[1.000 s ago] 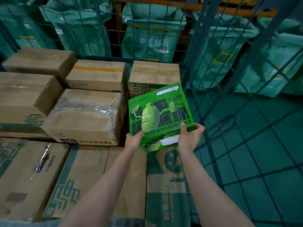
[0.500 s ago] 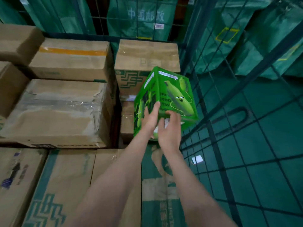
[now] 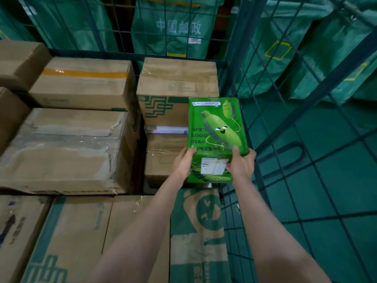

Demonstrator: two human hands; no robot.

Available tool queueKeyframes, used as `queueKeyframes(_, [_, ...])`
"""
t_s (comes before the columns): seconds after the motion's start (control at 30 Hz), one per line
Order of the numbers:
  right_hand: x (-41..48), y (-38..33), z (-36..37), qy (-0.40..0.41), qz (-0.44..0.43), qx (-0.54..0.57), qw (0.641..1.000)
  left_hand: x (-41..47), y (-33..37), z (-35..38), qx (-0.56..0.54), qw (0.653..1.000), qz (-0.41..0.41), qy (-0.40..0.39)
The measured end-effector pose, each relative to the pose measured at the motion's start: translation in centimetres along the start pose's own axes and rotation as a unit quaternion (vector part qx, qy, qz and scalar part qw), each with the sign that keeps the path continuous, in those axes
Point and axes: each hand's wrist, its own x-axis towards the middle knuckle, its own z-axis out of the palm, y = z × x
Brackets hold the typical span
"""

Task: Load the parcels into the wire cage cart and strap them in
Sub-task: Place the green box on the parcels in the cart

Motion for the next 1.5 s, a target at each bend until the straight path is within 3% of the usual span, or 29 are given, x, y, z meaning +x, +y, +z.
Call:
queueKeyframes(0.17, [2.0,1.2,-1.7,0.013,0.028,-0.020,0.999,0.2,-0.1,2.4,0.020,1.000,0.016,-0.015])
queueKeyframes(0.33, [1.9,0.0,-1.0,0.048,0.124,0.093,0.987,-0.5,0.5,2.7,0.025,0.999,0.011,-0.043])
queueKeyframes(0.43, [0.9,-0.2,-1.2,0.051,0.136,0.085,0.986,-1.8,0.9,2.9,0.060,0.997,0.018,-0.038])
queueKeyframes(0.77, [-4.4,2.3,-0.8,-0.055,0.104,0.038,0.992,-7.1,0.9,-0.3,0.072,0.997,0.015,0.003])
queueKeyframes(1.0, [-10.5,6.5,-2.6,-0.003,0.061,0.115,0.991,-14.8,-1.0,-4.3,0.091,0.995,-0.005,-0.038])
queueKeyframes(1.13, [-16.4,7.8,-5.0,0.007,0.084,0.139,0.987,-19.2,-3.4,-7.0,0.091,0.994,-0.024,-0.063])
queueKeyframes(1.3, [-23.7,10.4,-8.5,-0.037,0.085,0.161,0.983,-23.5,-6.8,-9.1,0.115,0.988,-0.030,-0.098])
queueKeyframes(1.5, [-29.9,13.5,-11.2,0.007,0.130,0.202,0.971,-27.0,-10.0,-10.2,0.150,0.978,-0.017,-0.141])
